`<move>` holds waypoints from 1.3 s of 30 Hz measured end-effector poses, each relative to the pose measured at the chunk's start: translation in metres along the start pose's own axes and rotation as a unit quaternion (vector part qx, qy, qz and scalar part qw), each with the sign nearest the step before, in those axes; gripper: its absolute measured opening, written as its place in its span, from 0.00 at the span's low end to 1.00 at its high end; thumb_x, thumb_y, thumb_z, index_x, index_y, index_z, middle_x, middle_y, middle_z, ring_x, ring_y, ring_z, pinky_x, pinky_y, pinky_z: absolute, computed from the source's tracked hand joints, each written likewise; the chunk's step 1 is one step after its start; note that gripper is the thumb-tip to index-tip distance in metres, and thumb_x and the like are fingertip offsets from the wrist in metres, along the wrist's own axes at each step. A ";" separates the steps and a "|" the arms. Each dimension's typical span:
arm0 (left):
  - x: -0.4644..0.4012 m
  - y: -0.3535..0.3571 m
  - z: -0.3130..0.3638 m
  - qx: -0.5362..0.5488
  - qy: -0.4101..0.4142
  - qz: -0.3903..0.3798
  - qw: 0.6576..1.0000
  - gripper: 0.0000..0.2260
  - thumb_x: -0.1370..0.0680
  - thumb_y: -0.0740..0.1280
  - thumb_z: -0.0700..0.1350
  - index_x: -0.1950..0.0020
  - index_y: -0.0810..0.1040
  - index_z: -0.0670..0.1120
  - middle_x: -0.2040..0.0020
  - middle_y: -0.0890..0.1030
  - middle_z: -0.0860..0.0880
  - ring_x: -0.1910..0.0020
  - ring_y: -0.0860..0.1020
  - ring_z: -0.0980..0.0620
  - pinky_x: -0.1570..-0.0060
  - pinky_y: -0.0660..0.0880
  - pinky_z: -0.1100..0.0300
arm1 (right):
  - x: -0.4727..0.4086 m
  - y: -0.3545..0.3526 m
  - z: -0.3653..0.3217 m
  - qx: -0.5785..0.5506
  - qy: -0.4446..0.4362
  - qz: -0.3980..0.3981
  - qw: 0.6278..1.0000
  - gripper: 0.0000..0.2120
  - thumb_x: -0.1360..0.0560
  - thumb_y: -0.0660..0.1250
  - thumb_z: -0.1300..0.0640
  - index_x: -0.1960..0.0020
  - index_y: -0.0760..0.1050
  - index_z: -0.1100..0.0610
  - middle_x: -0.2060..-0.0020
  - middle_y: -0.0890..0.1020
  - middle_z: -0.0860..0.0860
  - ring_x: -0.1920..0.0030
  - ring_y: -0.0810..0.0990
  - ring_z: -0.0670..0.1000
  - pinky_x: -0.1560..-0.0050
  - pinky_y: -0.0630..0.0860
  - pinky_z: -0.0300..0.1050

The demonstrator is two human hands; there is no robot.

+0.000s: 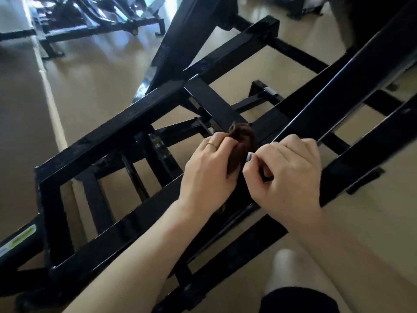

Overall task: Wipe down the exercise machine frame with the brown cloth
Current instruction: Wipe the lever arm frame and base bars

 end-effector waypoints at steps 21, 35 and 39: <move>-0.063 0.017 0.001 0.051 0.157 -0.140 0.976 0.16 0.20 0.68 0.46 0.33 0.78 0.45 0.28 0.75 0.47 0.23 0.67 0.45 0.25 0.65 0.47 | -0.004 0.022 -0.010 0.170 0.098 0.009 0.981 0.20 0.16 0.57 0.52 0.66 0.72 0.54 0.70 0.75 0.47 0.63 0.64 0.48 0.54 0.63 0.50; -0.236 0.114 0.120 0.029 0.241 -0.182 0.953 0.14 0.16 0.63 0.50 0.32 0.73 0.48 0.35 0.75 0.49 0.38 0.76 0.44 0.47 0.75 0.49 | 0.003 0.025 -0.009 0.143 0.088 0.022 0.986 0.13 0.19 0.65 0.52 0.61 0.69 0.52 0.67 0.75 0.45 0.61 0.66 0.48 0.52 0.62 0.44; -0.234 0.110 0.119 0.033 0.240 -0.191 0.951 0.15 0.16 0.62 0.51 0.31 0.73 0.48 0.35 0.76 0.48 0.39 0.76 0.44 0.45 0.76 0.48 | 0.000 0.024 -0.009 0.158 0.090 0.018 0.983 0.14 0.18 0.64 0.52 0.63 0.71 0.52 0.67 0.74 0.45 0.61 0.67 0.49 0.52 0.63 0.44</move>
Point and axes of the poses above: each hand's wrist, its own x-axis away from the middle knuckle, its own y-axis out of the palm, z = x × y, the point moved 8 cm from there along -x, towards the middle knuckle
